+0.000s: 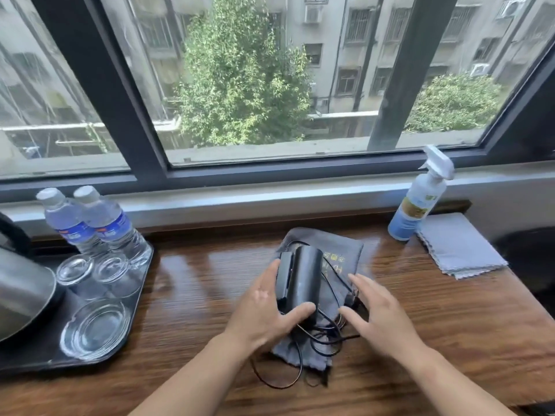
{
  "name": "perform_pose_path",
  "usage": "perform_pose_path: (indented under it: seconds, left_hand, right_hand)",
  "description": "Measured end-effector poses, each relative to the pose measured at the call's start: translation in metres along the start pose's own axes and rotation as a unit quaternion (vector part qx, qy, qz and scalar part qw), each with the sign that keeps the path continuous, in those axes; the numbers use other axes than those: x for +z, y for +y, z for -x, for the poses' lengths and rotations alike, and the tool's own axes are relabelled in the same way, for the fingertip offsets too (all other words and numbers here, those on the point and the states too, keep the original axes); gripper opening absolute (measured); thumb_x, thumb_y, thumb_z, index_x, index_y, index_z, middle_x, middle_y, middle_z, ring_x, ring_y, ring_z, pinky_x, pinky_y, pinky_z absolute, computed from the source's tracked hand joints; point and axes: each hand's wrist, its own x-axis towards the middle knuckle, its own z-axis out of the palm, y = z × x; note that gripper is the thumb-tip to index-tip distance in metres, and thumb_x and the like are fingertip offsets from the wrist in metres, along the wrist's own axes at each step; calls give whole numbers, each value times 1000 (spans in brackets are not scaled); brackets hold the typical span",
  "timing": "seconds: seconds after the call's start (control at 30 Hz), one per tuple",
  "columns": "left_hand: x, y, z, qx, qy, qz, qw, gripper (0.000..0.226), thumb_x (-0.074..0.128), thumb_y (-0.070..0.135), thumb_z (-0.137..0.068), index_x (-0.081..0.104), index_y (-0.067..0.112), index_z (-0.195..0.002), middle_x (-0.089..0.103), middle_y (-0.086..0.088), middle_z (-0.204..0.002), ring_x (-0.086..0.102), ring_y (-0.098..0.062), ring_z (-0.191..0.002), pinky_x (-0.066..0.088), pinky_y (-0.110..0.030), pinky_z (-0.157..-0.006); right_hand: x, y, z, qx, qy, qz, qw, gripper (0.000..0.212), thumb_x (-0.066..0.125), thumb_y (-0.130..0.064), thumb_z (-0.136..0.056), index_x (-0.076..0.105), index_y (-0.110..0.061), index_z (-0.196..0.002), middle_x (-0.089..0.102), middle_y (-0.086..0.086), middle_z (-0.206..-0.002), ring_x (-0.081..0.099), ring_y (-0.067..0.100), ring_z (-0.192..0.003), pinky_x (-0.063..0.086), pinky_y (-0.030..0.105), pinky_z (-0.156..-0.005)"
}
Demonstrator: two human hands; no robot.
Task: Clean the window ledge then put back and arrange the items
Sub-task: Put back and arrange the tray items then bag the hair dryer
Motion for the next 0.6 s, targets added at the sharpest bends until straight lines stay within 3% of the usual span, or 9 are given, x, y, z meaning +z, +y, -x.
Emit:
perform_pose_path:
  seconds: [0.1, 0.2, 0.33, 0.47, 0.6]
  left_hand:
    - [13, 7, -27, -40, -26, -13, 999, 118, 59, 84, -67, 13, 28, -160, 42, -3, -158, 42, -23, -142, 37, -35, -116]
    - [24, 10, -39, -77, -64, -44, 994, 122, 64, 80, -69, 3, 27, -161, 30, -9, -164, 39, -29, -145, 37, -39, -117]
    - [32, 12, -46, -125, -82, -62, 987, 127, 68, 75, -68, -5, 30, -161, 36, -17, -156, 41, -34, -142, 37, -40, -114]
    - [37, 14, -47, -139, -78, -52, 986, 133, 73, 76, -58, -4, 35, -160, 39, -14, -149, 41, -35, -139, 37, -39, -113]
    - [44, 17, -42, -142, -46, -36, 988, 125, 72, 65, -59, -1, 41, -158, 40, -9, -143, 39, -32, -136, 39, -37, -111]
  right_hand:
    - [8, 11, -7, 35, -24, 25, 999, 72, 66, -59, -84, 44, -34, -148, 47, -8, -151, 39, 12, -139, 24, 22, -118]
    - [19, 9, -6, 59, -41, 26, 997, 79, 61, -71, -78, 45, -34, -146, 48, -11, -147, 42, 14, -134, 34, 28, -114]
    - [27, -1, -6, 75, -19, 31, 997, 70, 70, -58, -81, 51, -30, -142, 54, -12, -138, 47, 16, -124, 39, 27, -108]
    - [31, -5, -5, 92, 3, 13, 996, 57, 74, -42, -80, 59, -28, -134, 60, -10, -129, 54, 17, -117, 42, 27, -103]
    - [29, -8, -1, 106, 26, 0, 994, 52, 74, -33, -78, 61, -30, -128, 62, -12, -123, 61, 14, -110, 47, 28, -95]
